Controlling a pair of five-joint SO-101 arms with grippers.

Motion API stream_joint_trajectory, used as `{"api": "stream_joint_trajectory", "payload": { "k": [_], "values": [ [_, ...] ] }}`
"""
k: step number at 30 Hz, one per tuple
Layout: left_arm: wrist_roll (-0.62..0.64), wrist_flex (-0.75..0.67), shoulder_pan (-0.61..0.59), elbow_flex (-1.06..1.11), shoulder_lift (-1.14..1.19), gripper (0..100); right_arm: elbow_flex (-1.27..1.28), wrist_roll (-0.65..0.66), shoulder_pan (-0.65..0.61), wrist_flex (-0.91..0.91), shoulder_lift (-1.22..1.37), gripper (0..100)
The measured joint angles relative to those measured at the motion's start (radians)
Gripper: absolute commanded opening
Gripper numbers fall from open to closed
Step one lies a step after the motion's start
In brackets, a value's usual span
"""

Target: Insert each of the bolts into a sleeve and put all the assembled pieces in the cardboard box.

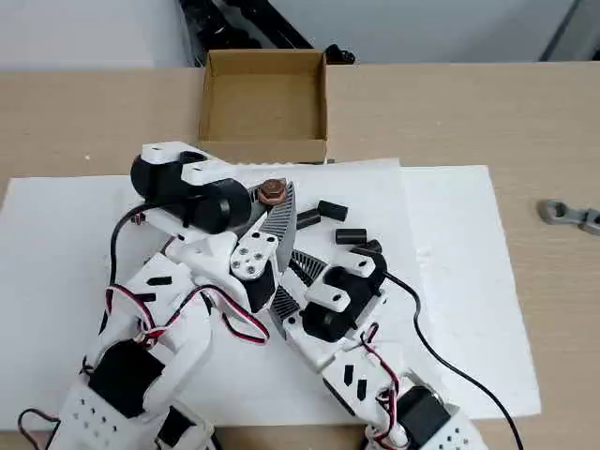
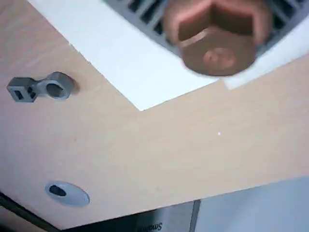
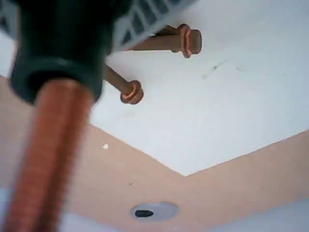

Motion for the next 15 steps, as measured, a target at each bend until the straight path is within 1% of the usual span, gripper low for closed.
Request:
{"api": "stream_joint_trajectory", "payload": {
  "k": [7,12,15],
  "values": [
    [0.0,-0.002,0.0,0.021,0.0,0,0.002,0.0,0.0,0.0,0.002,0.4],
    [0.0,-0.038,-0.057,0.025,0.0,0,0.0,0.0,0.0,0.0,0.0,0.4],
    [0.0,-0.038,-0.061,0.029,0.0,0,0.0,0.0,0.0,0.0,0.0,0.4]
  ]
}}
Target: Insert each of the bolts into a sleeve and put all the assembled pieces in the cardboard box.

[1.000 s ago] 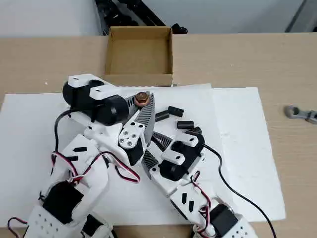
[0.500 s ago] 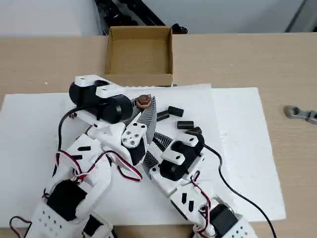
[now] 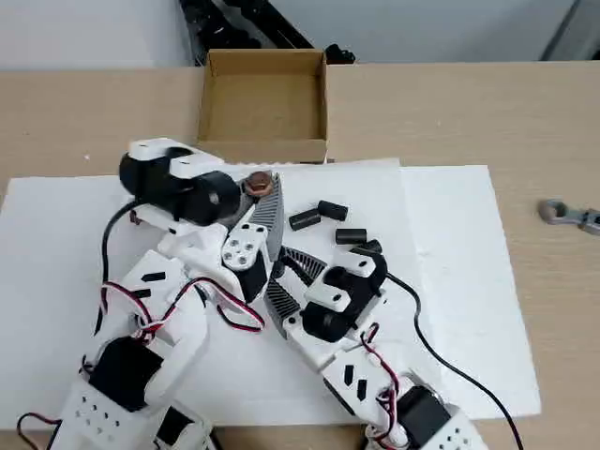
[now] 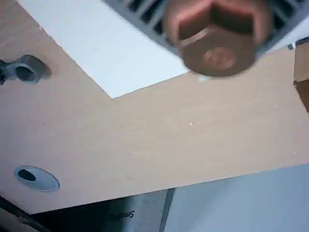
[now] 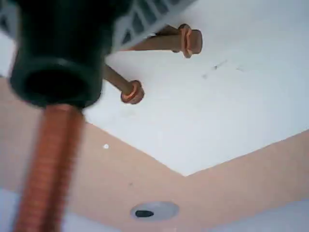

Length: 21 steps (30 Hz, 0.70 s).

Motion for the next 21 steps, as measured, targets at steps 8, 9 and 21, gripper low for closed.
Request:
{"api": "stream_joint_trajectory", "payload": {
  "k": [8,9,21],
  "values": [
    [0.0,0.0,0.0,0.0,0.0,0,0.0,0.0,0.0,0.0,0.0,0.4],
    [0.0,0.0,0.0,0.0,0.0,0,0.0,0.0,0.0,0.0,0.0,0.4],
    [0.014,0.0,0.038,0.0,0.0,0,0.0,0.0,0.0,0.0,0.0,0.4]
  ]
}}
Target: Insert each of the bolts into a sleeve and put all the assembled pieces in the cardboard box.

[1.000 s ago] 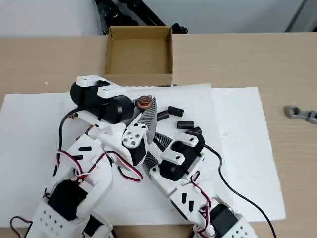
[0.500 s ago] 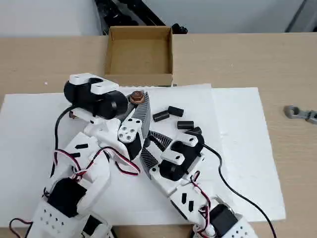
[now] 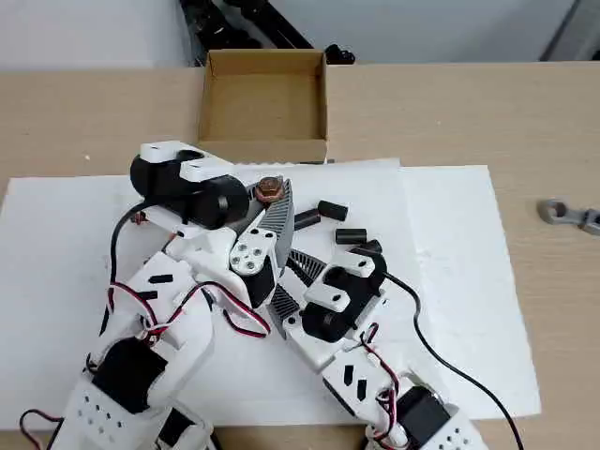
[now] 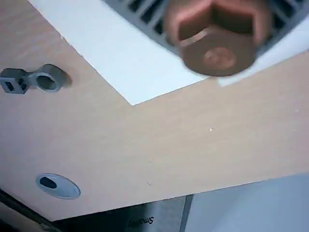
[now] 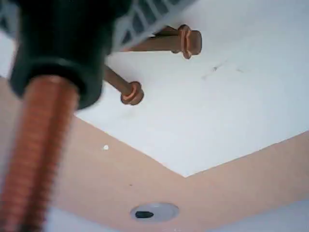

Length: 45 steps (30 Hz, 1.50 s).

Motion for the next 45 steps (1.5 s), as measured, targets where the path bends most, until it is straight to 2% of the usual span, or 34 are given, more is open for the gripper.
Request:
{"api": "stream_joint_trajectory", "payload": {
  "k": [18,23,30,36,45],
  "values": [
    [-0.037,0.0,-0.003,0.048,0.0,1,0.0,0.0,0.0,0.0,0.0,0.4],
    [-0.037,0.002,-0.003,0.048,0.0,7,0.0,0.0,0.0,0.0,0.0,0.4],
    [-0.037,0.114,-0.003,0.032,0.0,13,0.0,0.0,0.0,0.0,0.0,0.4],
    [-0.037,0.207,-0.003,-0.015,0.0,13,0.0,0.0,0.0,0.0,0.0,0.4],
    [-0.037,0.244,-0.003,-0.077,0.0,13,0.002,0.0,-0.002,0.002,0.0,0.4]
  ]
}}
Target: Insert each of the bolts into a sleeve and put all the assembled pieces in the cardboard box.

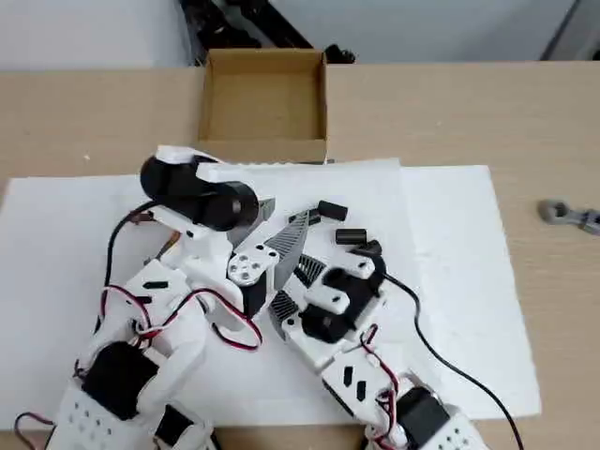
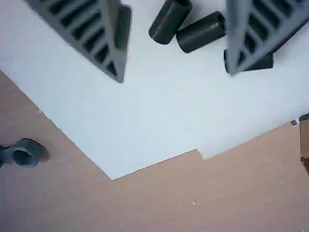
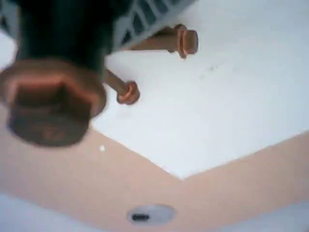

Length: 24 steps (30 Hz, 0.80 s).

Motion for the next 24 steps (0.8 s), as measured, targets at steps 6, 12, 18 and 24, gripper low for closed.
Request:
{"api": "stream_joint_trajectory", "payload": {
  "k": [6,12,18,24],
  "values": [
    [-0.005,0.075,-0.031,-0.12,0.0,11,-0.107,0.002,0.049,0.0,0.123,0.4],
    [-0.104,0.078,-0.241,-0.196,-0.005,1,-0.419,0.002,0.13,0.0,0.489,0.4],
    [-0.241,0.137,-0.405,-0.196,-0.008,1,-0.747,0.002,0.195,-0.083,0.881,0.4],
    [-0.255,0.164,-0.566,-0.094,-0.008,1,-1.011,0.002,0.261,-0.164,1.261,0.4]
  ]
}}
